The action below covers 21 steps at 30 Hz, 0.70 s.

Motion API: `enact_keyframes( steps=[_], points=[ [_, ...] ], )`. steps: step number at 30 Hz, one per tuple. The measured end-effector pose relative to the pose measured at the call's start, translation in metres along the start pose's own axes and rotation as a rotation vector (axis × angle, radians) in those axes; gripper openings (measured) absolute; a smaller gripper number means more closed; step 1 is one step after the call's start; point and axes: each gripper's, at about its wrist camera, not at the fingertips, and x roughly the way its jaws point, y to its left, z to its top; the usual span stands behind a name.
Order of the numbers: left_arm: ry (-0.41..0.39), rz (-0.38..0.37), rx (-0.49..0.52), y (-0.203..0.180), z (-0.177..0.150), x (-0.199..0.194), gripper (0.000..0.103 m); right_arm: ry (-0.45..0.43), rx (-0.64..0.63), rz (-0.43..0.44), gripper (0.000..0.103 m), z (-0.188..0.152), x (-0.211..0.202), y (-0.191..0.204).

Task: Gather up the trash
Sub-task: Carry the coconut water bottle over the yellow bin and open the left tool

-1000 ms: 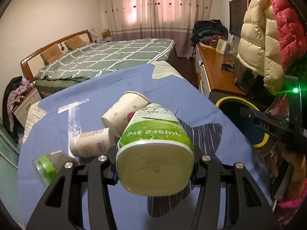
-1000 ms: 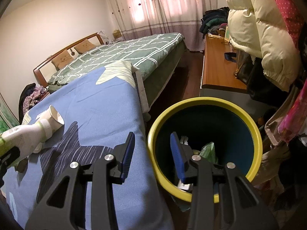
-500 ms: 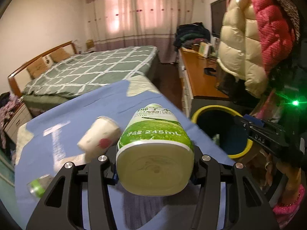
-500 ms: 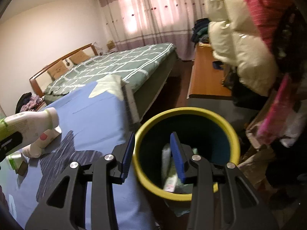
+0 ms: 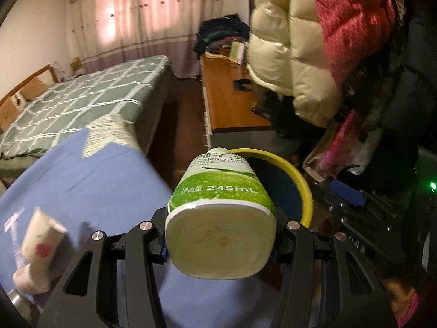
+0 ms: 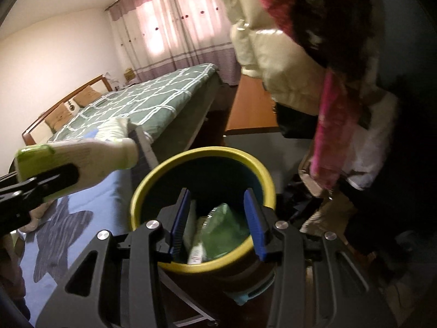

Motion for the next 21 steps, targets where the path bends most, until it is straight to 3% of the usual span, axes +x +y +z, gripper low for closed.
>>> enact_keyframes(
  steps=[8, 16, 17, 18, 21],
  points=[
    [0.091, -0.044, 0.058, -0.042, 0.011, 0.058, 0.051, -0.006, 0.038, -0.037, 0.040, -0.001, -0.001, -0.025],
    [0.159, -0.028, 0.045, -0.044, 0.008, 0.098, 0.051, -0.006, 0.051, -0.049, 0.041, -0.002, 0.001, -0.036],
    [0.163, -0.021, 0.045, -0.044, 0.008, 0.101, 0.057, -0.006, 0.054, -0.050, 0.042, -0.001, 0.001, -0.036],
    [0.155, 0.006, 0.043, -0.042, 0.008, 0.102, 0.075, -0.005, 0.056, -0.050, 0.043, -0.001, 0.001, -0.036],
    [0.091, 0.048, 0.031, -0.035, 0.009, 0.084, 0.083, -0.003, 0.050, -0.050, 0.044, -0.001, -0.002, -0.032]
  ],
)
